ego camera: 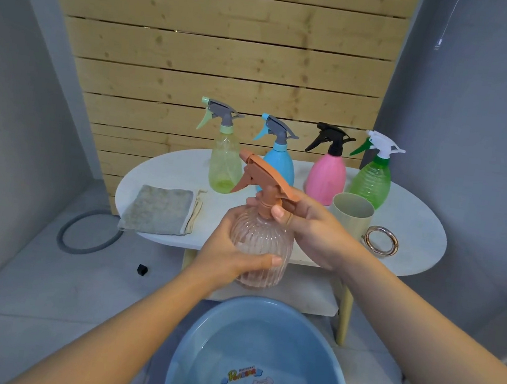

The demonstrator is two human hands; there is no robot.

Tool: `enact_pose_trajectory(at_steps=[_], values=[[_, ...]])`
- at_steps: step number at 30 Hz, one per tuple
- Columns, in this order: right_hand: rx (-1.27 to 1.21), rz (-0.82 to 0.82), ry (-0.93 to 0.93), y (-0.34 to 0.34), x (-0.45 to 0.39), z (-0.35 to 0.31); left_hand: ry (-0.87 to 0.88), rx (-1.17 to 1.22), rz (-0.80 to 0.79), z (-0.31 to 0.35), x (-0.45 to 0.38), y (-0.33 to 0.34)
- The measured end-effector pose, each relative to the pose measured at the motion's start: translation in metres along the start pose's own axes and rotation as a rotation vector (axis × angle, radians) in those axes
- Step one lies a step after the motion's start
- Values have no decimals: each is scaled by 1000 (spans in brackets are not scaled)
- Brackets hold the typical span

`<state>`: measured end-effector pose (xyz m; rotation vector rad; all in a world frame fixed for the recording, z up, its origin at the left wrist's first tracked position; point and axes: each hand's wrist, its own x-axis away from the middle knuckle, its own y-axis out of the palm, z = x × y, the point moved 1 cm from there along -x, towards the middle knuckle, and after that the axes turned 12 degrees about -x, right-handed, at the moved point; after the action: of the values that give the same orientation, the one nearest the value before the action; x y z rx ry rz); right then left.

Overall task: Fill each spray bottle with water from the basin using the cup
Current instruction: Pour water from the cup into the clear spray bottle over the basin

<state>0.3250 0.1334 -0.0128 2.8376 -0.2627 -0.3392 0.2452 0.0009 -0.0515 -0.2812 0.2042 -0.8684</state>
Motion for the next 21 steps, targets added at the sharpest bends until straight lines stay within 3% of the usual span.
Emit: enact_pose_trajectory(at_steps=[7, 12, 17, 21], values=[[122, 84, -9, 3, 1, 2, 17, 24, 40, -2, 1, 1], [236, 303, -81, 13, -3, 9, 5, -1, 93, -2, -1, 7], [175, 196, -37, 11, 0, 6, 5, -20, 98, -1, 1, 7], [230, 240, -90, 9, 0, 8, 12, -15, 97, 3, 0, 8]])
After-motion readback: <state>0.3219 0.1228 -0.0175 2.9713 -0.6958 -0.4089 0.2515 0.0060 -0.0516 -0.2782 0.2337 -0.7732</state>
